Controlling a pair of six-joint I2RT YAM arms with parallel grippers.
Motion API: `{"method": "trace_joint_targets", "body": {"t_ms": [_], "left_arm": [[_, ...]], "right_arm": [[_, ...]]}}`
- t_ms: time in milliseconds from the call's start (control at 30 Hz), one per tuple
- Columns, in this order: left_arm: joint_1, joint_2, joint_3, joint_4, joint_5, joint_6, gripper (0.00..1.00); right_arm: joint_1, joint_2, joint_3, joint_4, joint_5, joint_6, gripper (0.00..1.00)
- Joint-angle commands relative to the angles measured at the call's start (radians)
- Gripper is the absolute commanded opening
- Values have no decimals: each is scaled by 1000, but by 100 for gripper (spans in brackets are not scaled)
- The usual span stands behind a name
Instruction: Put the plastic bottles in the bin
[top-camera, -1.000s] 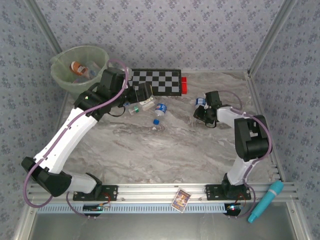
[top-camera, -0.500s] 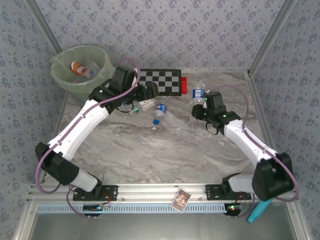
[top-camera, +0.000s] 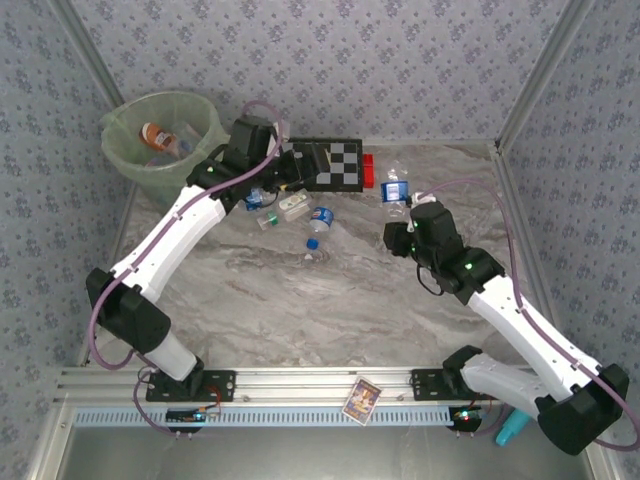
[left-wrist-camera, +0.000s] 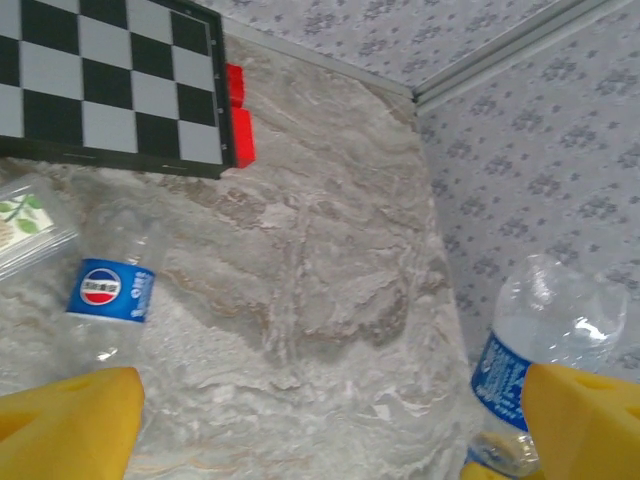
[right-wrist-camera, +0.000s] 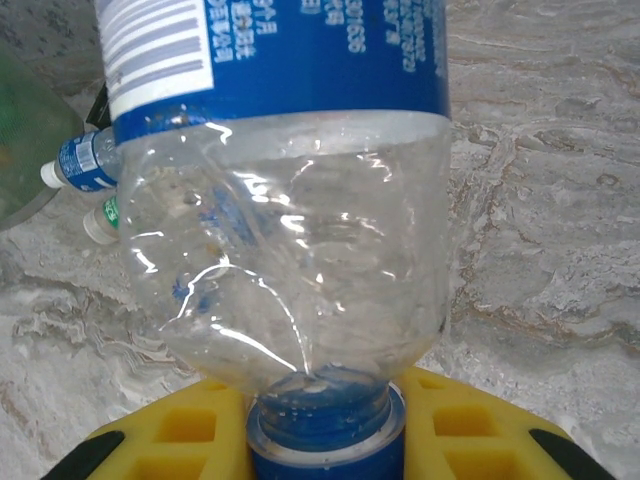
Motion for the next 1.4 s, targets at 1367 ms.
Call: {"method": "trace_joint_targets", "body": {"t_ms": [1367], "left_arm": [[-122,90,55,228,348,-27,81]], "right_arm": [[179,74,162,-7,-20,-83,26]]}}
